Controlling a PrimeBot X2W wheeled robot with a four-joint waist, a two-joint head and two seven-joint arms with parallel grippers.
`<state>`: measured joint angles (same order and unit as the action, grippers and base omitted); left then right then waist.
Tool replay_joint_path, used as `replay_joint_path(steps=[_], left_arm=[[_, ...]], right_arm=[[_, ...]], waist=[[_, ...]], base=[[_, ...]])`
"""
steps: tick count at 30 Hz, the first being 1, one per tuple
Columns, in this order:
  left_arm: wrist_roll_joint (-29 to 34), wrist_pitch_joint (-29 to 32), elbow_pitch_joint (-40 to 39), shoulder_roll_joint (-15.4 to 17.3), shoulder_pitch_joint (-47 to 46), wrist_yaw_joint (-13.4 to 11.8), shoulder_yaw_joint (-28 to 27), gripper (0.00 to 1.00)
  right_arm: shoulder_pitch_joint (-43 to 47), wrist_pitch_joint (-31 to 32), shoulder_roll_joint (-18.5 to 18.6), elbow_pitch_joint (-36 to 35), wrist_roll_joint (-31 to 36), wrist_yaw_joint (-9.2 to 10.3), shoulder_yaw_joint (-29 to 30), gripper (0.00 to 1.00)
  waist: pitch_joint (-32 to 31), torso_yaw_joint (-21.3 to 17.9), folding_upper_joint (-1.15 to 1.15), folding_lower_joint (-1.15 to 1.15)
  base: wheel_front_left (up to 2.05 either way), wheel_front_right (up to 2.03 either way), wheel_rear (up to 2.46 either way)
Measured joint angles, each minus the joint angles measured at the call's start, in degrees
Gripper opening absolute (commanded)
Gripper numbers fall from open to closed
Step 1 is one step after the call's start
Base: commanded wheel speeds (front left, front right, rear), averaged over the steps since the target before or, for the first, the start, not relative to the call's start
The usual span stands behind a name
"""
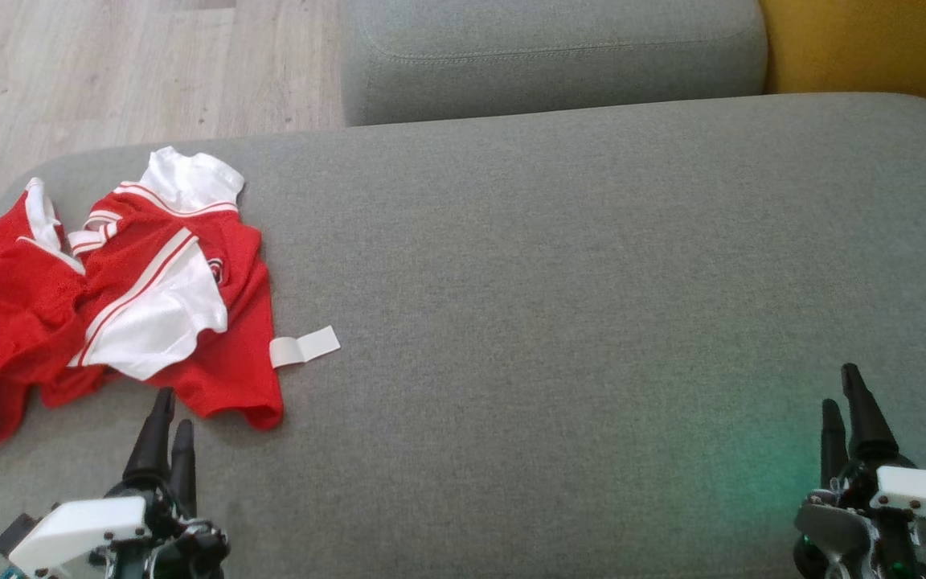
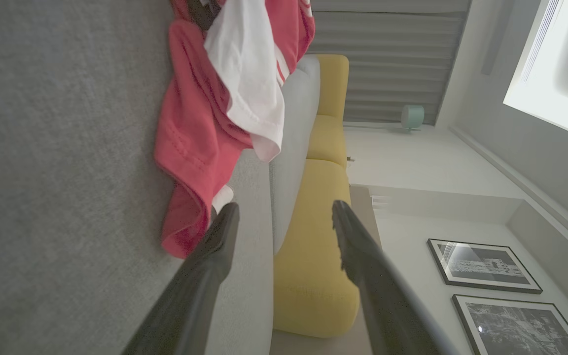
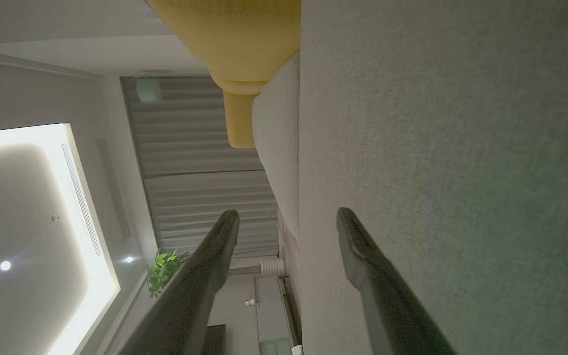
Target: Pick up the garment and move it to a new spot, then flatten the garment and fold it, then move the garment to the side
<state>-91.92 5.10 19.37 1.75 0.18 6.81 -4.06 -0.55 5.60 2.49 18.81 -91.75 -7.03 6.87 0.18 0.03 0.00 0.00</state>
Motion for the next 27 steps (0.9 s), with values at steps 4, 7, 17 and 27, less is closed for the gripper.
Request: replay_joint_path(steps=[4, 7, 17, 27], left_arm=[[0.0, -0.7, -0.6, 0.0, -0.4, 0.0, 0.3, 1.00], [0.3, -1.2, -1.0, 0.0, -0.5, 0.0, 0.8, 1.00], [2.3, -2.7, -2.7, 0.0, -0.5, 0.0, 1.5, 1.00], [10.7, -4.2, -4.5, 0.0, -0.5, 0.0, 1.5, 1.00]], right_arm=[[0.0, -0.6, 0.0, -0.7, 0.0, 0.00, -0.8, 1.00], [0.0, -0.8, 0.0, -1.2, 0.0, 0.00, -1.1, 1.00], [-0.1, -2.7, 0.0, -3.8, 1.1, 0.00, -2.9, 1.00], [-0.2, -4.5, 0.4, -5.2, 6.6, 0.00, -5.2, 1.00]], waist=[[0.0, 0.0, 0.00, 0.00], [0.0, 0.0, 0.00, 0.00], [0.0, 0.0, 0.00, 0.00], [0.0, 0.2, 0.00, 0.00]], base=[[0.00, 0.00, 0.00], [0.00, 0.00, 0.00], [0.00, 0.00, 0.00], [0.00, 0.00, 0.00]])
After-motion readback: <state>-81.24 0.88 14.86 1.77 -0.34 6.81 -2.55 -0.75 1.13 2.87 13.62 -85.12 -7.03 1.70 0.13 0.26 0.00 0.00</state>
